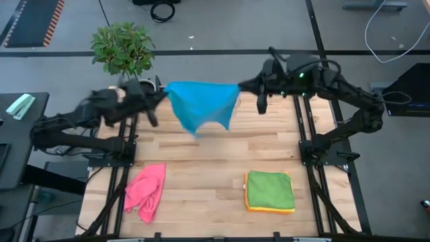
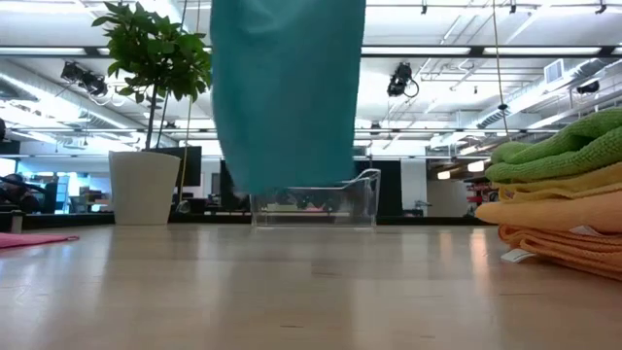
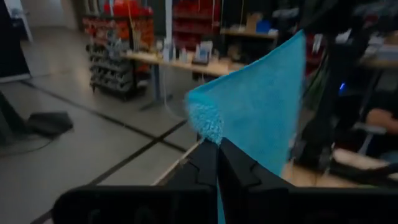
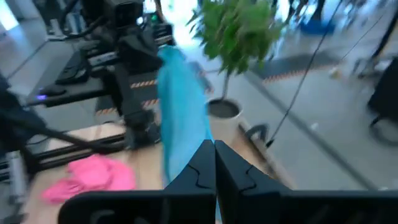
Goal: Fold microfiber towels
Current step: Fold the blue towel on the table
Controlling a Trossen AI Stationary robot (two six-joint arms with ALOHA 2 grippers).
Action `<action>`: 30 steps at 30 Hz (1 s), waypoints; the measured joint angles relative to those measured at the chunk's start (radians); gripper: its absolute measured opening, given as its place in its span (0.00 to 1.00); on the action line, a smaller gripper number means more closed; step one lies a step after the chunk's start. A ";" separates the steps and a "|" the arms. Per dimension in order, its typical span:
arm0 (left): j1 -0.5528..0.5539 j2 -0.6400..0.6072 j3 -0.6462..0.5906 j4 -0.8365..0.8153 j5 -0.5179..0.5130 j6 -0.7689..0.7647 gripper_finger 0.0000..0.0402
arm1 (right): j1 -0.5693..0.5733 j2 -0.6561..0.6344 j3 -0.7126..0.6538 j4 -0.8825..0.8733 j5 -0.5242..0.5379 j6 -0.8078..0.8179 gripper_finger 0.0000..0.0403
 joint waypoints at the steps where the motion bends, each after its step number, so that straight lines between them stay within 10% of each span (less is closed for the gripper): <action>1: 0.017 -0.026 0.000 -0.001 0.022 0.004 0.02 | -0.008 0.003 0.016 0.001 -0.006 -0.030 0.00; 10: -0.009 -0.112 -0.001 -0.336 0.549 -0.167 0.02 | 0.186 0.023 -0.127 -0.001 -0.164 0.051 0.00; 15: -0.258 -0.107 -0.173 -0.407 0.596 -0.389 0.01 | 0.453 0.025 -0.472 0.240 -0.076 0.370 0.00; 24: -0.765 0.024 -0.706 0.403 0.251 -0.896 0.01 | 0.758 0.153 -0.837 0.765 0.270 0.913 0.00; 30: -0.806 0.051 -0.732 0.319 -0.002 -1.023 0.01 | 0.697 0.191 -0.799 0.631 0.353 1.010 0.00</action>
